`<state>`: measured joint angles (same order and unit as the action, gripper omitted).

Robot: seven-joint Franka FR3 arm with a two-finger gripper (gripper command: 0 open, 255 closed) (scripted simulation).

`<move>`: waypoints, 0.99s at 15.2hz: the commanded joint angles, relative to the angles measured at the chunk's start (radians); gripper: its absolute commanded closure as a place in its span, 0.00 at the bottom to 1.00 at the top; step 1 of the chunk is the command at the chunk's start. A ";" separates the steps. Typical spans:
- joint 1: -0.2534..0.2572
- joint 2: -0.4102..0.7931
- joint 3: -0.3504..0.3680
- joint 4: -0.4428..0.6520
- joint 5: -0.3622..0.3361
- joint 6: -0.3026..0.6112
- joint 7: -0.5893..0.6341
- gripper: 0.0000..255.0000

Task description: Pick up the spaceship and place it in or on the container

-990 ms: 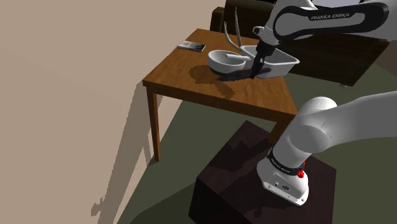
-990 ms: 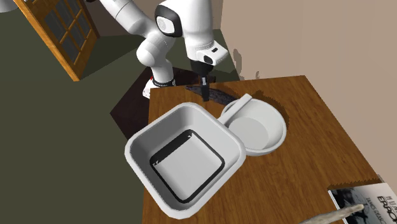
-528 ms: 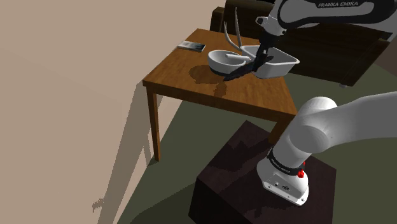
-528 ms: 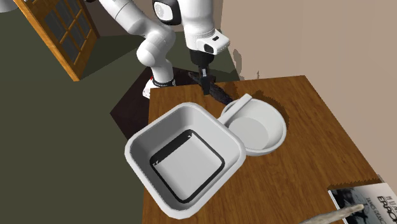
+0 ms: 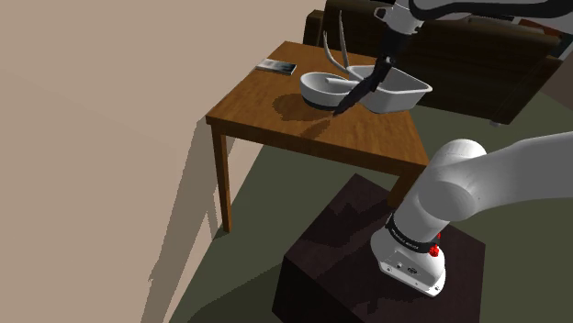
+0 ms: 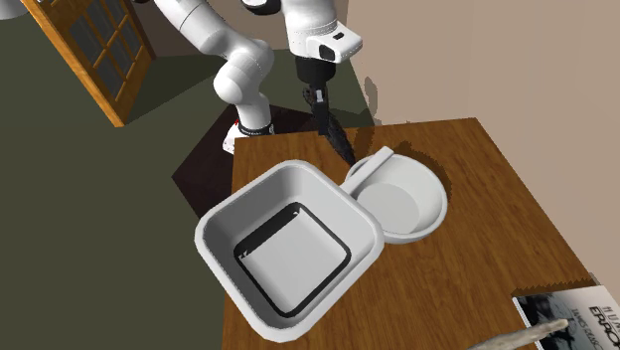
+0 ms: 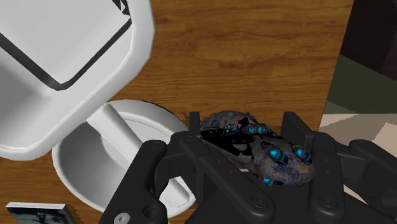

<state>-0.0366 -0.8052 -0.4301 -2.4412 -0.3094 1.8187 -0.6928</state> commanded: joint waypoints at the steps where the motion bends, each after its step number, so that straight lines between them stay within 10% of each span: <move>1: 0.003 0.003 0.006 0.031 0.006 -0.028 -0.003 1.00; 10: 0.017 0.027 0.030 0.163 0.032 -0.136 -0.010 1.00; 15: 0.026 0.133 -0.097 0.268 0.007 -0.108 -0.130 1.00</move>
<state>-0.0122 -0.6954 -0.4971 -2.1953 -0.2948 1.6934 -0.7964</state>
